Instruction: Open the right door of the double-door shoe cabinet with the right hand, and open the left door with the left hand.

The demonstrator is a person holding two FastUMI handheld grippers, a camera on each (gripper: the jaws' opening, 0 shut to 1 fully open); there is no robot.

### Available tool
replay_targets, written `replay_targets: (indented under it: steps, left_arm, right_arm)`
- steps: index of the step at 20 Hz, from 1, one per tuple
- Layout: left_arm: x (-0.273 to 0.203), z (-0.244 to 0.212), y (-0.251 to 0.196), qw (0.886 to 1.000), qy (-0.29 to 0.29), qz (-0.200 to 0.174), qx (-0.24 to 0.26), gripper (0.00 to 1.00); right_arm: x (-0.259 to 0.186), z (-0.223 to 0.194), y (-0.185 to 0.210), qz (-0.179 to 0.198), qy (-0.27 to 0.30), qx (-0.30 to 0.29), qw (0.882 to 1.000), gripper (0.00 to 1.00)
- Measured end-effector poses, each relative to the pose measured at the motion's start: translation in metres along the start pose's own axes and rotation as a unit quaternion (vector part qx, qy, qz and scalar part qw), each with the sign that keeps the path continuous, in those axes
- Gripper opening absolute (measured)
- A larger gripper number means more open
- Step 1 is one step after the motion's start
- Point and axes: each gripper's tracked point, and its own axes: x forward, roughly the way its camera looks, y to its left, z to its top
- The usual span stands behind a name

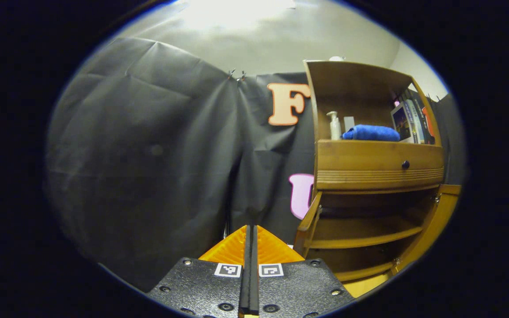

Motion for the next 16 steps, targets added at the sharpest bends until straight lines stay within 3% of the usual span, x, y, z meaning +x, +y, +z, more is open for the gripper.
replay_targets:
  steps: [5, 15, 16]
  left_arm:
    - [0.009, 0.054, -0.045, 0.998, -0.042, -0.036, -0.004, 0.0]
    - [0.0, 0.053, -0.176, 0.98, -0.035, -0.189, -0.051, 0.0]
    - [-0.002, 0.053, -0.188, 0.977, -0.034, -0.203, -0.055, 0.08]
  right_arm:
    - [-0.012, 0.026, 0.033, 0.038, -0.021, 0.005, 0.999, 0.21]
    - [-0.024, 0.034, 0.136, 0.135, -0.02, 0.027, 0.99, 0.21]
    - [-0.025, 0.033, 0.147, 0.145, -0.018, 0.027, 0.989, 0.21]
